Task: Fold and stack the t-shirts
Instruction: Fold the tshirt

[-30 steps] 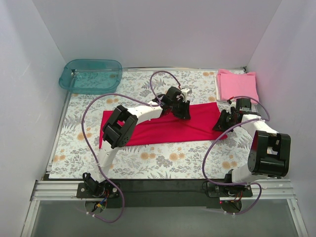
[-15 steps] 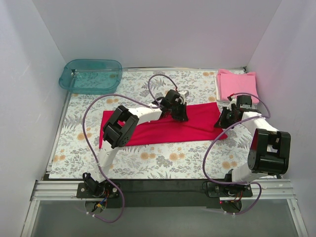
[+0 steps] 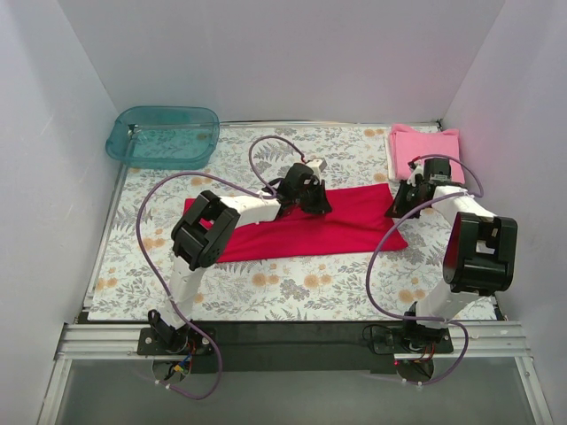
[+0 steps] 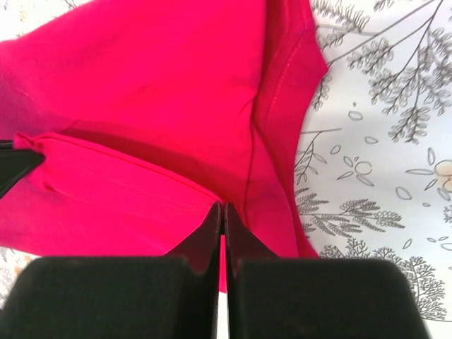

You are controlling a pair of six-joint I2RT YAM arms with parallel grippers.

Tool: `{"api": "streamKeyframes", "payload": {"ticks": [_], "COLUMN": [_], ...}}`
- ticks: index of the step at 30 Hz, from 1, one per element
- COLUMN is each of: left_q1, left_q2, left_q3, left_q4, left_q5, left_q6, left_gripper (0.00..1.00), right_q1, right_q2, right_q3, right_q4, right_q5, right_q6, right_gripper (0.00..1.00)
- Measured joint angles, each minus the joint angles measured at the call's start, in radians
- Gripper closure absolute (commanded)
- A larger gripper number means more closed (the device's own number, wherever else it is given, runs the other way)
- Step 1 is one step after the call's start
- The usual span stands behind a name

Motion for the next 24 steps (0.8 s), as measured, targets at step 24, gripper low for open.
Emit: {"api": "streamKeyframes", "payload": {"ticks": [24], "left_q1": [0.006], "left_q2": [0.002], "left_q3": [0.043], "left_q4": [0.066], "left_q5": [-0.053], "left_q6": [0.101], "left_gripper": [1.00], "right_q1": [0.001], "right_q2": [0.080], "right_q3": [0.084], "right_q4": [0.005], "right_q5": [0.042], "right_q6": [-0.025], "right_gripper": [0.99]}}
